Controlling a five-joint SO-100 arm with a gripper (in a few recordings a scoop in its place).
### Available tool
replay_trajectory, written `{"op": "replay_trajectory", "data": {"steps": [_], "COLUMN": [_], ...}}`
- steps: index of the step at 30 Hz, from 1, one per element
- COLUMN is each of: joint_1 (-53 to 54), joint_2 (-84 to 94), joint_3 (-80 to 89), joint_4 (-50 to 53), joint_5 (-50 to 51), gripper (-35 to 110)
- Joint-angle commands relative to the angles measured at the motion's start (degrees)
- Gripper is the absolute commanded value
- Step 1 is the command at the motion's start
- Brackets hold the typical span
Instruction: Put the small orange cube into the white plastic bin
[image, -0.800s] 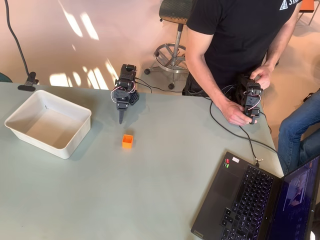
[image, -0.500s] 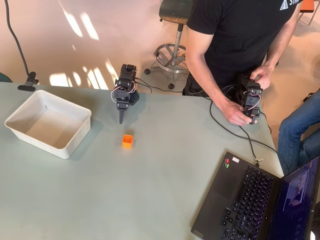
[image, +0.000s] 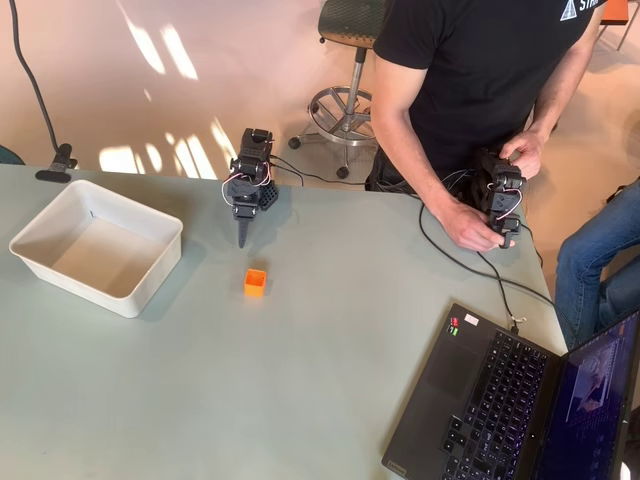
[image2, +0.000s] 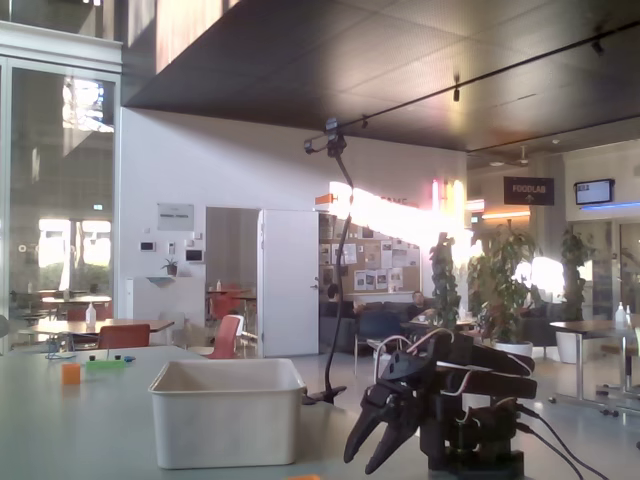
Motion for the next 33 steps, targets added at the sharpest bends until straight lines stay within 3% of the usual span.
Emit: {"op": "replay_trajectory", "data": {"steps": [1, 10, 18, 28, 33], "joint_1": [-0.4, -0.5, -2.5, -11.2, -11.7], "joint_2": [2.1, 2.1, 0.9, -17.8, -27.0], "joint_3": [-1.1, -14.2, -18.7, -22.9, -24.0], "joint_4": [-0.9, -1.3, -12.3, -15.0, -21.5], "joint_5": [-0.4, -0.6, -4.0, -6.1, -6.0], "gripper": [24, 25, 25, 39, 42]}}
